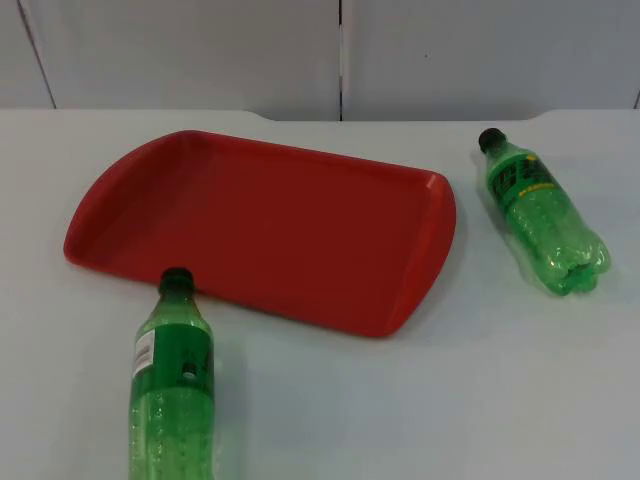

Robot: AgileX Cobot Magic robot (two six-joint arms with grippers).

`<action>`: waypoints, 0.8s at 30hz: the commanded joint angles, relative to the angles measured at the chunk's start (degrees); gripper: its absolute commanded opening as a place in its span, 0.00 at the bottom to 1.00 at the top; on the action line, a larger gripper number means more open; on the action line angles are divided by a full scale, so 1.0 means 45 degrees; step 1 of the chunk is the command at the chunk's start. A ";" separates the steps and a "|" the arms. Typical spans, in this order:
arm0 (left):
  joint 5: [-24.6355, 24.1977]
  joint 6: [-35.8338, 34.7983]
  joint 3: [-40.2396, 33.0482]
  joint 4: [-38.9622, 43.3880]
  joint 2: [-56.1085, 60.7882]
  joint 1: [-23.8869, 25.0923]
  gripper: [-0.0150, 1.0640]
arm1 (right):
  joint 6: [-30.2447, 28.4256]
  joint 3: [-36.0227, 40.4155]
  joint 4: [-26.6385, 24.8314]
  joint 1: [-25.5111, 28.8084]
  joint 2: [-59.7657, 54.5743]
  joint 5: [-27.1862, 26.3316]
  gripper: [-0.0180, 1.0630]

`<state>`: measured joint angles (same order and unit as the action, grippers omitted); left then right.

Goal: Place the bottle upright on the tray.

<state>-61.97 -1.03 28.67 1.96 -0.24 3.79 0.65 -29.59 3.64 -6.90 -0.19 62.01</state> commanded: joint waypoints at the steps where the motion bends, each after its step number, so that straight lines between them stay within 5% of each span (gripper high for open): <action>1: 0.0081 -0.0065 -0.0054 -0.0262 0.0054 0.0054 0.99 | 0.0055 0.0025 0.0069 0.0104 0.0042 -0.0061 0.98; 24: 0.0029 -0.0173 0.1999 -0.1791 -0.0084 0.0054 0.99 | 0.0055 0.0025 0.0069 0.0104 0.0042 -0.0061 0.98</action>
<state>-62.04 -1.39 37.30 -5.16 -0.56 3.79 0.65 -29.59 3.64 -6.90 -0.19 62.01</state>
